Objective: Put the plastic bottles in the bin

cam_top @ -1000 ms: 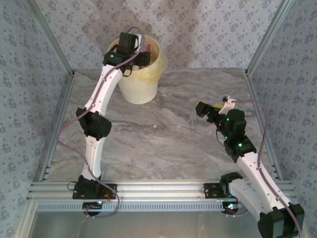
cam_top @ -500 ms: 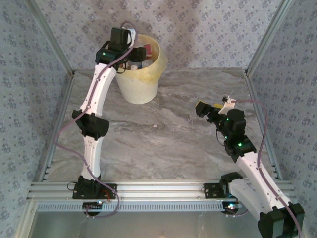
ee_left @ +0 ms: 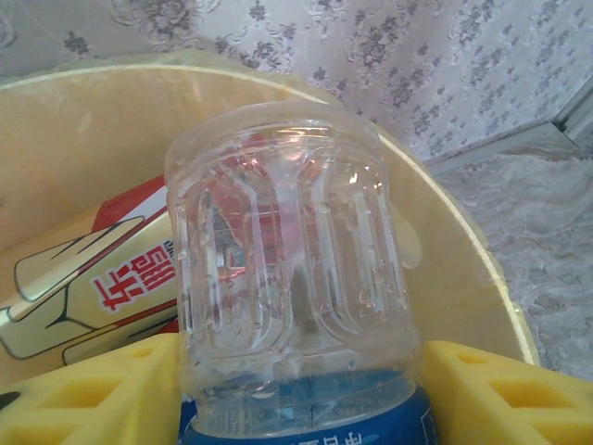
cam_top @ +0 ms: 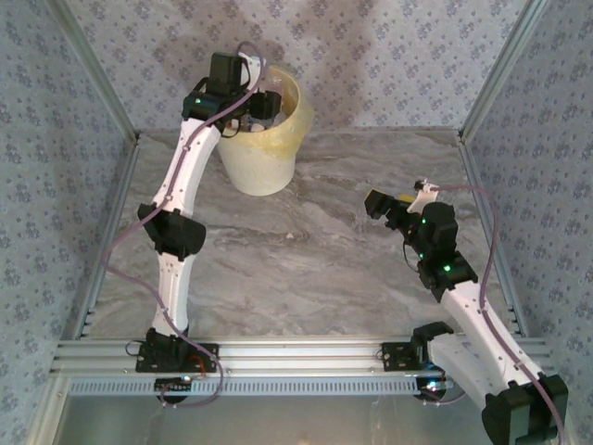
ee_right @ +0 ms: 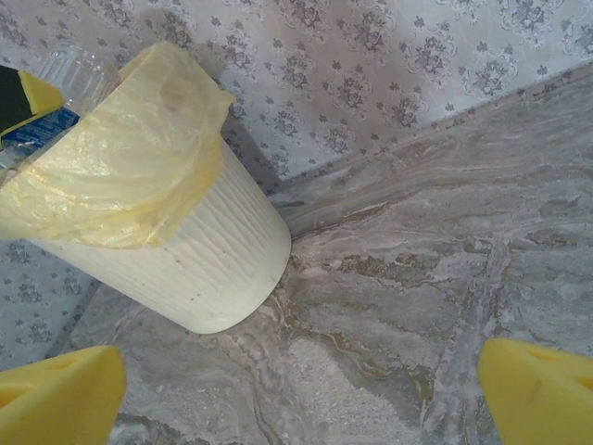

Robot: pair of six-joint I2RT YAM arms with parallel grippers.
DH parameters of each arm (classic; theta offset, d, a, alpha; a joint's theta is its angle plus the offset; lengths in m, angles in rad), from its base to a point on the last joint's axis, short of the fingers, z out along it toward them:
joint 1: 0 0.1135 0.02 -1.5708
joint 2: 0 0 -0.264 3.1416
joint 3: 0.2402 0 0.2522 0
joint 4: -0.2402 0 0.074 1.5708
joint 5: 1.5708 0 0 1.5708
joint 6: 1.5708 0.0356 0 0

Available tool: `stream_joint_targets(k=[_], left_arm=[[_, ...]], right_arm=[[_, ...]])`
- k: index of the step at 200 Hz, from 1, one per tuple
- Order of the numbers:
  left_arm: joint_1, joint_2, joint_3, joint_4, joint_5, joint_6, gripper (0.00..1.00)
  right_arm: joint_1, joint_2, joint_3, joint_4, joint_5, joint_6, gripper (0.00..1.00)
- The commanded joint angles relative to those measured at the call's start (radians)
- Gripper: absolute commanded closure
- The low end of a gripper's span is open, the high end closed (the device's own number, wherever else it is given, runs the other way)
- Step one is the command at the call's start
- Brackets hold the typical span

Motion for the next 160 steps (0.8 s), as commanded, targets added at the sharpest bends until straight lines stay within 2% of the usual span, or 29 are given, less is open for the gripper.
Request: stream_joint_targets(k=[1, 43, 74, 116, 136, 160], left_arm=[[-0.003, 0.019, 0.017, -0.033, 0.058, 0.023, 0.29], [0.016, -0.02, 0.024, -0.026, 0.208, 0.01, 0.21], [0.029, -0.057, 0.029, -0.008, 0.182, -0.007, 0.16], [0.046, -0.155, -0.002, -0.019, 0.136, -0.041, 0.02], [0.046, -0.275, -0.148, 0.069, 0.108, -0.059, 0.02], [0.046, -0.498, -0.472, 0.3, 0.067, -0.083, 0.02]], right_arm=[[-0.003, -0.001, 0.02, -0.007, 0.013, -0.015, 0.0], [-0.004, -0.003, 0.02, -0.013, 0.013, -0.015, 0.0], [-0.003, -0.004, 0.026, -0.015, 0.009, -0.015, 0.0], [-0.005, -0.006, 0.046, -0.041, 0.005, -0.029, 0.0], [-0.008, -0.006, 0.058, -0.07, 0.047, -0.054, 0.0], [-0.022, -0.005, 0.066, -0.112, 0.094, -0.087, 0.0]])
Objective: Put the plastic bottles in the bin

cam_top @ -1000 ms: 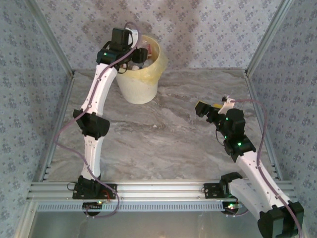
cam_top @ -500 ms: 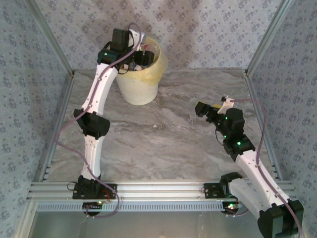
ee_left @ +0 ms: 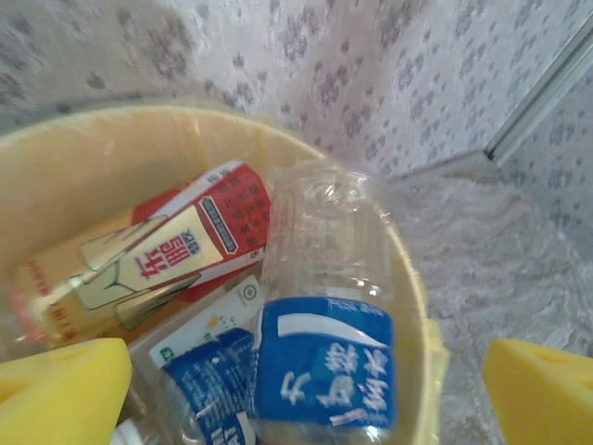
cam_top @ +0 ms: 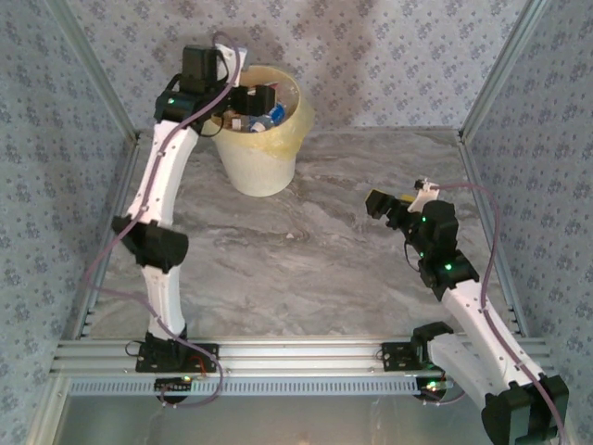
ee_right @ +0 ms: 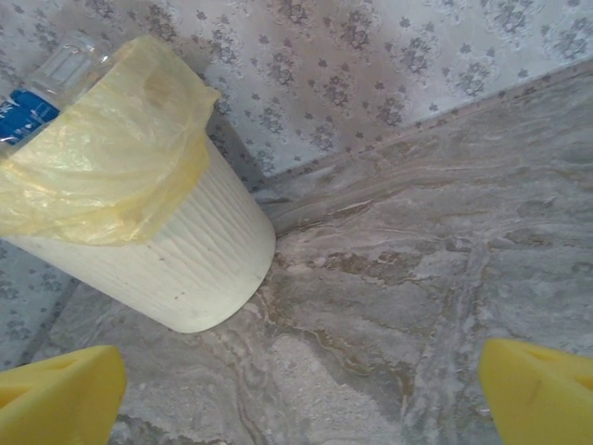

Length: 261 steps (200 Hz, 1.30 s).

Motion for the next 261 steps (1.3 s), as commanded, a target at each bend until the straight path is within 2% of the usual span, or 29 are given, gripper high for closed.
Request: stream_joint_targets(k=[1, 24, 53, 74, 96, 120, 140, 162, 202, 246, 261], left_arm=[[-0.001, -0.233, -0.233, 0.24, -0.045, -0.035, 0.02], [-0.001, -0.493, -0.648, 0.51, -0.193, -0.055, 0.02], [0.006, -0.785, -1.119, 0.776, -0.527, -0.055, 0.02], [0.046, -0.919, -1.314, 0.765, -0.737, -0.118, 0.02], [0.122, -0.993, -1.46, 0.702, -0.825, -0.174, 0.02], [0.189, -1.016, -1.614, 0.717, -0.913, -0.204, 0.02], [0.239, -1.009, -1.765, 0.835, -0.902, -0.203, 0.02], [0.302, -0.945, -1.884, 0.998, -0.732, -0.171, 0.02], [0.307, -0.714, -1.905, 1.157, -0.611, -0.048, 0.02], [0.309, -0.531, -2.01, 1.558, -0.443, 0.035, 0.02], [0.309, -0.447, -2.078, 1.762, -0.449, 0.034, 0.02]], right_arm=[[-0.016, -0.007, 0.039, -0.056, 0.066, -0.053, 0.0], [-0.036, -0.008, 0.041, -0.106, 0.144, -0.091, 0.0], [-0.088, -0.005, 0.025, -0.172, 0.312, -0.174, 0.0], [-0.144, 0.004, -0.012, -0.169, 0.406, -0.224, 0.0], [-0.215, 0.016, -0.065, -0.127, 0.439, -0.261, 0.0], [-0.286, 0.043, -0.118, -0.083, 0.416, -0.279, 0.0], [-0.333, 0.077, -0.162, -0.027, 0.369, -0.262, 0.0], [-0.367, 0.128, -0.207, 0.064, 0.294, -0.241, 0.0], [-0.372, 0.246, -0.233, 0.224, 0.221, -0.262, 0.0], [-0.373, 0.389, -0.237, 0.438, 0.143, -0.313, 0.0], [-0.373, 0.434, -0.248, 0.507, 0.103, -0.325, 0.0]])
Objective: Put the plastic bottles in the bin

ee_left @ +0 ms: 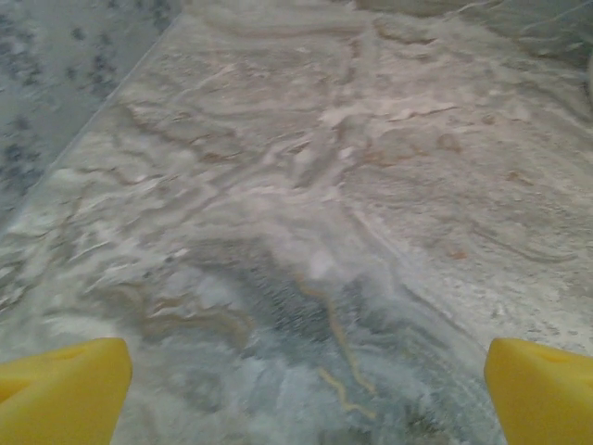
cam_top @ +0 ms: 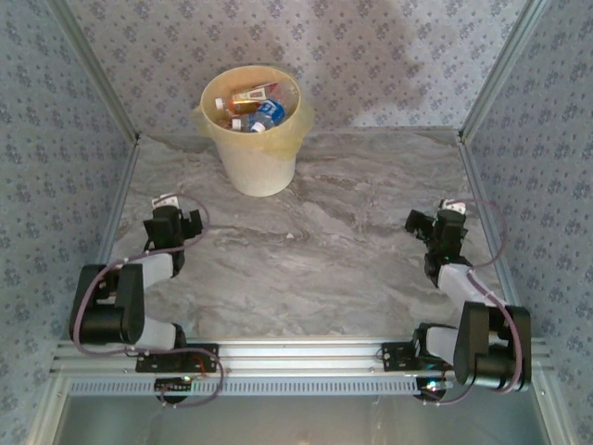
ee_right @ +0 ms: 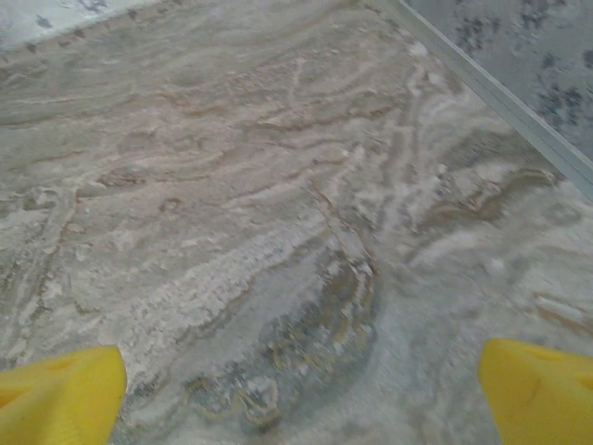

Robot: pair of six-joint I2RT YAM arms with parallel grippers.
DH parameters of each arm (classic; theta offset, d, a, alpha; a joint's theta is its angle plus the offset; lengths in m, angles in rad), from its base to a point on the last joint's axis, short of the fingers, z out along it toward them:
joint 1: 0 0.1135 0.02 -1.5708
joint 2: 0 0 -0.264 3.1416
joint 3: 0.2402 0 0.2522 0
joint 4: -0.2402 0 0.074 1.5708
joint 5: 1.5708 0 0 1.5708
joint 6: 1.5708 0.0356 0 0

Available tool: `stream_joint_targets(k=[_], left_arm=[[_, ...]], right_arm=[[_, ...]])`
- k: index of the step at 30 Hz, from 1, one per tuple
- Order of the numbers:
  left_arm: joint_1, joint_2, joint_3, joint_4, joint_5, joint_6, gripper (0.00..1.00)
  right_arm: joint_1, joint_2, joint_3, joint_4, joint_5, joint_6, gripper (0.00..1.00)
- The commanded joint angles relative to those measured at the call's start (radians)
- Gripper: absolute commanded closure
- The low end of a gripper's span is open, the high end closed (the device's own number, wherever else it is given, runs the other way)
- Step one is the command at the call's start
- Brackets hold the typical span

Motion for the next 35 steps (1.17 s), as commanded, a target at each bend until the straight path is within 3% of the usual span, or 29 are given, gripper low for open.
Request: stream_joint_targets(k=[1, 3, 6, 12, 15, 17, 19, 21, 35], left_arm=[[0.008, 0.093, -0.087, 0.379, 0.067, 0.043, 0.02], [0.014, 0.063, -0.061, 0.269, 0.025, 0.008, 0.02], [0.004, 0.075, -0.033, 0.236, -0.022, 0.011, 0.02], [-0.006, 0.081, -0.036, 0.257, -0.051, 0.012, 0.02], [-0.007, 0.079, -0.034, 0.249, -0.049, 0.01, 0.02], [-0.004, 0.079, -0.034, 0.25, -0.049, 0.01, 0.02], [-0.004, 0.078, -0.034, 0.248, -0.049, 0.011, 0.02], [-0.004, 0.078, -0.033, 0.248, -0.048, 0.011, 0.02], [-0.006, 0.078, -0.035, 0.25, -0.045, 0.014, 0.02]], right_arm=[[-0.005, 0.058, -0.022, 0.183, -0.077, -0.046, 0.0], [-0.005, 0.089, -0.039, 0.259, -0.099, -0.052, 0.0], [-0.005, 0.149, -0.073, 0.404, -0.14, -0.084, 0.0], [0.005, 0.28, -0.131, 0.66, -0.247, -0.164, 0.0], [0.025, 0.377, -0.121, 0.738, -0.21, -0.141, 0.0], [0.038, 0.33, -0.036, 0.514, -0.137, -0.183, 0.0], [0.109, 0.354, -0.041, 0.537, -0.037, -0.205, 0.0], [0.112, 0.347, -0.052, 0.547, 0.055, -0.169, 0.0], [0.114, 0.349, -0.046, 0.543, 0.027, -0.204, 0.0]])
